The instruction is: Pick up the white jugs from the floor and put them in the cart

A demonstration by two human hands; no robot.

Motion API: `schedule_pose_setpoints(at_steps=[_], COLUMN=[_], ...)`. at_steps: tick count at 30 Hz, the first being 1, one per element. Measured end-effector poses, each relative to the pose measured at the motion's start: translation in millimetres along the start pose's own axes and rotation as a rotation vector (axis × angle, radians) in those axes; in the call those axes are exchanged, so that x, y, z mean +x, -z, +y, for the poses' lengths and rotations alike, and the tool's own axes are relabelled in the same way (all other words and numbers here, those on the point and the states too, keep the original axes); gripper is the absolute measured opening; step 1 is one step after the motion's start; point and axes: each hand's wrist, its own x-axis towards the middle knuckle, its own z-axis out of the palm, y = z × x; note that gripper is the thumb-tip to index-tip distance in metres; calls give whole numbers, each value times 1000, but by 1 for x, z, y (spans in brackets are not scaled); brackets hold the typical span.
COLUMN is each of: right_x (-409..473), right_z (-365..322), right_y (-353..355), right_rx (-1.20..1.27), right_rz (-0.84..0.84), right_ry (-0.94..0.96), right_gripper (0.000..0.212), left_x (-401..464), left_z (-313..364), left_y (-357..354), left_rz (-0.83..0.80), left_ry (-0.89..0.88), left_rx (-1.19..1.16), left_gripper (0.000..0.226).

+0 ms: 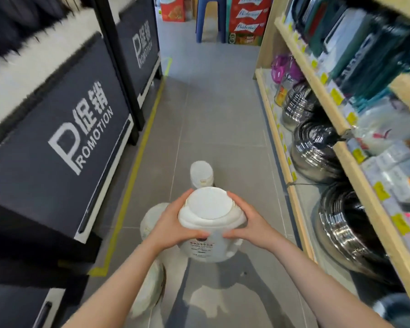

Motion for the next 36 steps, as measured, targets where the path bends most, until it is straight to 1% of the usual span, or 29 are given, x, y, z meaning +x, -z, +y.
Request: schedule_pose_setpoints(at_steps=[4, 7, 10, 13, 16, 19, 23, 25, 29, 32, 36], right_x=[-40, -79, -122, -157, -183, -202, -229, -243, -276, -305, -353], right_z=[-111, -186, -250, -286, -305, -316, -327, -330, -339, -349, -358], right_y=[43, 64, 76, 75, 67, 56, 38, 25, -10, -45, -100], right_rx=[-30, -49, -30, -4, -14, -34, -48, -79, -110, -148, -221], right_rz=[-36, -57, -56, -93, -124, -205, -365, -447, -606, -737, -883], right_ry=[26, 27, 36, 54, 83, 124, 211, 207, 248, 296, 378], right_gripper=[93, 94, 92, 96, 96, 95, 90, 89, 89, 89, 94], left_x=[-32, -64, -100, -138, -175, -217, -280, -316, -394, -458, -547], left_z=[109, 182, 238, 275, 294, 297, 300, 303, 310, 301, 299], left_y=[50, 85, 111, 128, 136, 132, 119, 113, 97, 83, 61], left_rz=[48, 61, 63, 80, 111, 188, 333, 372, 515, 632, 797], left_ry=[10, 42, 46, 52, 68, 93, 154, 201, 294, 387, 493], left_rx=[5, 46, 57, 84, 120, 99, 91, 87, 54, 12, -38], left_gripper=[85, 95, 100, 109, 112, 109, 103, 103, 100, 103, 100])
